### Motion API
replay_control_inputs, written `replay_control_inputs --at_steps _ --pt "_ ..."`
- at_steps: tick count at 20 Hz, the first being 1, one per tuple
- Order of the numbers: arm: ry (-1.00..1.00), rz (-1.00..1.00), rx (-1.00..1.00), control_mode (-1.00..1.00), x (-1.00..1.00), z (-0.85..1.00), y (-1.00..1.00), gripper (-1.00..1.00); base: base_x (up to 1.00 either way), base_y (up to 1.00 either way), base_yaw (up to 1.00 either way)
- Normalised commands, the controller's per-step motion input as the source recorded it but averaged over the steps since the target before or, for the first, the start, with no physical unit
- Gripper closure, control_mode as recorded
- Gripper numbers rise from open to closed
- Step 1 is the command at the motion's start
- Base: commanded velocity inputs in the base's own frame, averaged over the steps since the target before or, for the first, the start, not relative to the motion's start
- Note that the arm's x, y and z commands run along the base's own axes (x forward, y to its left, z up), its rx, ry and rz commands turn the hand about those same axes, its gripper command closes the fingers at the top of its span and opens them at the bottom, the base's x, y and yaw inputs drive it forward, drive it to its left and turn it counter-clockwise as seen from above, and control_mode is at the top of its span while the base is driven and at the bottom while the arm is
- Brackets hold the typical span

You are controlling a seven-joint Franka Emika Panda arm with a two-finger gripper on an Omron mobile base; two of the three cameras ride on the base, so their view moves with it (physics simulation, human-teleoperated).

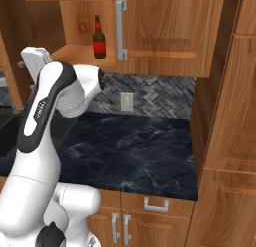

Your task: Open the cabinet directly in front. Then move the beer and the mug to the dining counter with the candle on it.

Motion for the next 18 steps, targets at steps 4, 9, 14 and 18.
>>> replay_control_inputs --at_steps 4,9,14,18 --pt "0.01 0.25 0.05 -1.00 0.00 0.00 0.65 -1.00 0.00 0.00 0.00" --pt "0.00 0.15 0.00 -1.00 0.00 0.00 0.67 -1.00 0.00 0.00 0.00" --pt "0.00 0.06 0.00 -1.00 0.02 0.00 0.76 -1.00 0.00 0.00 0.00" --pt "0.00 0.01 0.00 -1.00 0.05 0.00 0.66 -1.00 0.00 0.00 0.00"
